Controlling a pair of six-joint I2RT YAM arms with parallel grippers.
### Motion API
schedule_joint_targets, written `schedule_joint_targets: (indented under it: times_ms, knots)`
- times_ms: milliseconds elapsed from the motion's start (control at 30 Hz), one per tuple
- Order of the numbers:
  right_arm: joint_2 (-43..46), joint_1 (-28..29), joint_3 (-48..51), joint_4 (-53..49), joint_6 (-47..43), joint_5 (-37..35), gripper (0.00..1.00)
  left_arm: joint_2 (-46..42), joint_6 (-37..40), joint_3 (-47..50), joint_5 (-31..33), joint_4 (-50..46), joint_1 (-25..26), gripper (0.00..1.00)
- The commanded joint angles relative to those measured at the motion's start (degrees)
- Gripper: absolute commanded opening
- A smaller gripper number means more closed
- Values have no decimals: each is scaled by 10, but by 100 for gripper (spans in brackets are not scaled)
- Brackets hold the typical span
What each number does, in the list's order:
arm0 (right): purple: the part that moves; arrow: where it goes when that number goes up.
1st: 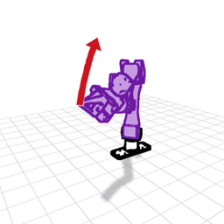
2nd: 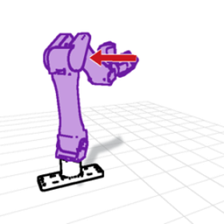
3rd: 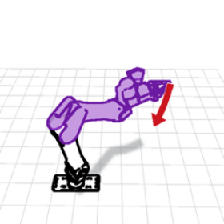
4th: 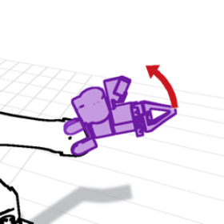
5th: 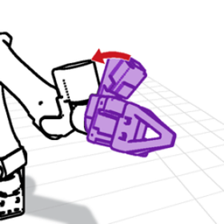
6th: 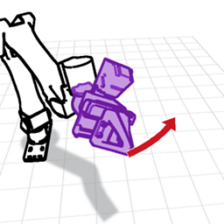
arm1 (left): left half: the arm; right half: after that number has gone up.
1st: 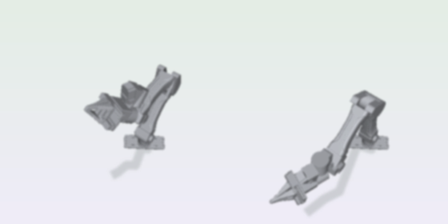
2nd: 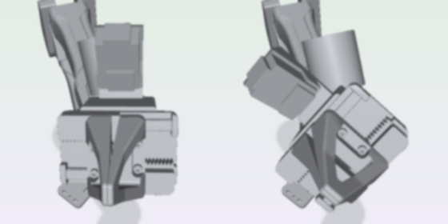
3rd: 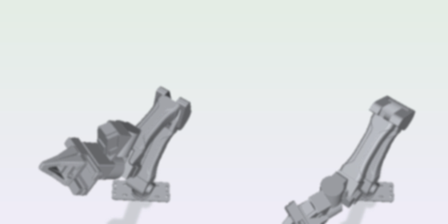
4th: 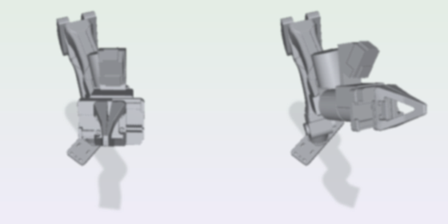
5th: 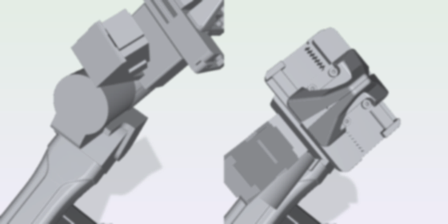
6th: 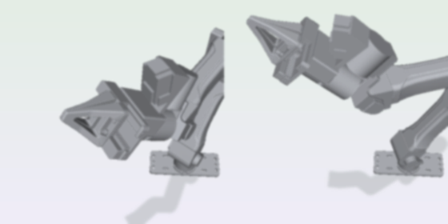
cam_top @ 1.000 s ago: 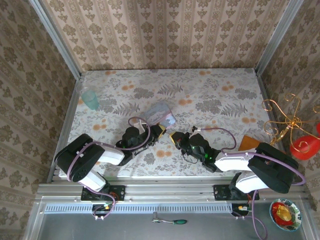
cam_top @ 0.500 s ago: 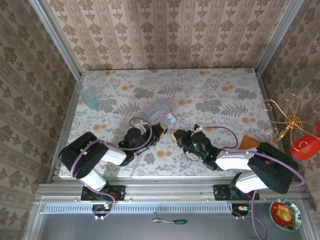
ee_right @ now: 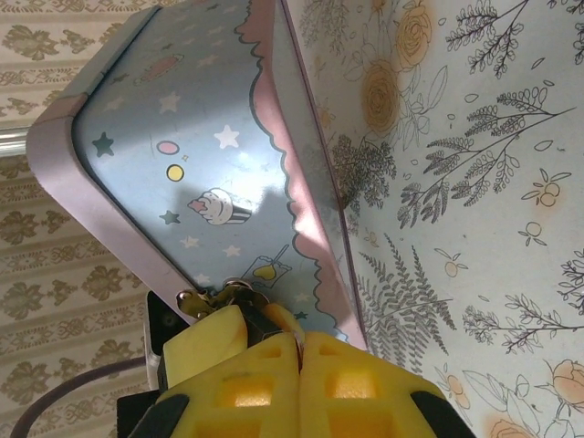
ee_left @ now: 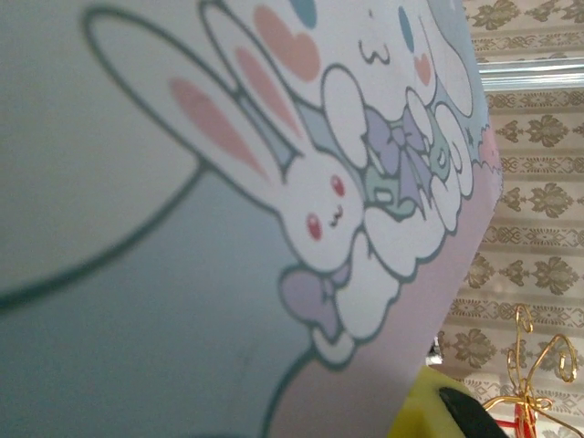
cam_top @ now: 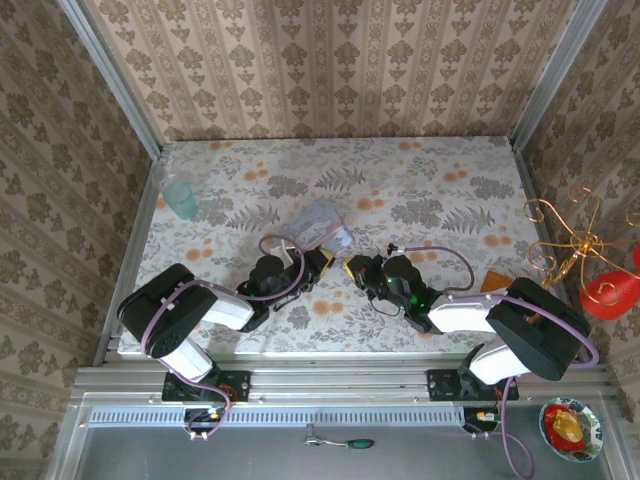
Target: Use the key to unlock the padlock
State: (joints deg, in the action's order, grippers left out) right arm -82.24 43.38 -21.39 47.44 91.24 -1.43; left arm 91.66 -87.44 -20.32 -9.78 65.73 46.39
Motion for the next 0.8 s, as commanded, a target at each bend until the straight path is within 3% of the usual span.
schedule_joint_targets:
  times_ms: [0,767]
  knots:
    - [-15,37,-24,30,-15,22,0,-13,-8,-29,-55,31,12,0]
    - [-57,79,-38,85,-12,15,0,-28,-1,-30,-60,10,7,0]
